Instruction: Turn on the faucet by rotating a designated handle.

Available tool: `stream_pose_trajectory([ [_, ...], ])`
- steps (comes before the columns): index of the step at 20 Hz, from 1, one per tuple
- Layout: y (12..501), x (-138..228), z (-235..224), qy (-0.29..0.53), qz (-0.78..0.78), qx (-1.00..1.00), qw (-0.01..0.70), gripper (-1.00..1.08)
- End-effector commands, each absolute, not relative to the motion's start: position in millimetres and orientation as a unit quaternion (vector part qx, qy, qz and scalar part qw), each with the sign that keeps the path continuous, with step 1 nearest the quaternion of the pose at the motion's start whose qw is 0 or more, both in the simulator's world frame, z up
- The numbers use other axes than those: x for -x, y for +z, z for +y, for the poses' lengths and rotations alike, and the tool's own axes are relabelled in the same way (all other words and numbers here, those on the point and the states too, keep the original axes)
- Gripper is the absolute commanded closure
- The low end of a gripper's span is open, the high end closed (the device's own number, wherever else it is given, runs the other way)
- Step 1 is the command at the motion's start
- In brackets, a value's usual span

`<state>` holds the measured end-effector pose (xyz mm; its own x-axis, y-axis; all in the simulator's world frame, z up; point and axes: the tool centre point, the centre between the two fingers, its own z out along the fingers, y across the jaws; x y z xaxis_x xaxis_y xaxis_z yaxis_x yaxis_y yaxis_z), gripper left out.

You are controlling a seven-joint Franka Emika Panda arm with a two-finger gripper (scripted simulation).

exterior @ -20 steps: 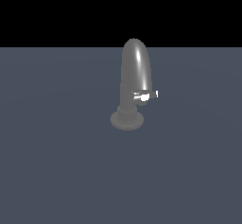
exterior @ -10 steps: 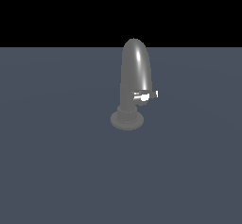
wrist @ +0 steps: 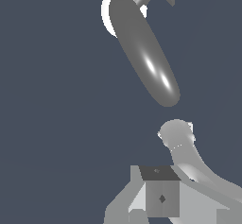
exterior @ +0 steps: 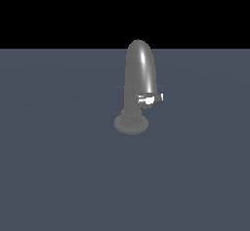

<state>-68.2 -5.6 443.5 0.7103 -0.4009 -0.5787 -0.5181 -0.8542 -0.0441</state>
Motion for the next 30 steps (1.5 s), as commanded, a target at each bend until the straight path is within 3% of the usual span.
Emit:
stream_pose_trajectory([
  [1, 436, 57, -9, 0.308, 0.267, 0.907, 0.110, 1.08],
  [18, 371, -6, -42, 0.445, 0.379, 0.795, 0.161, 1.08],
  [30, 311, -31, -69, 0.532, 0.451, 0.690, 0.194, 1.08],
])
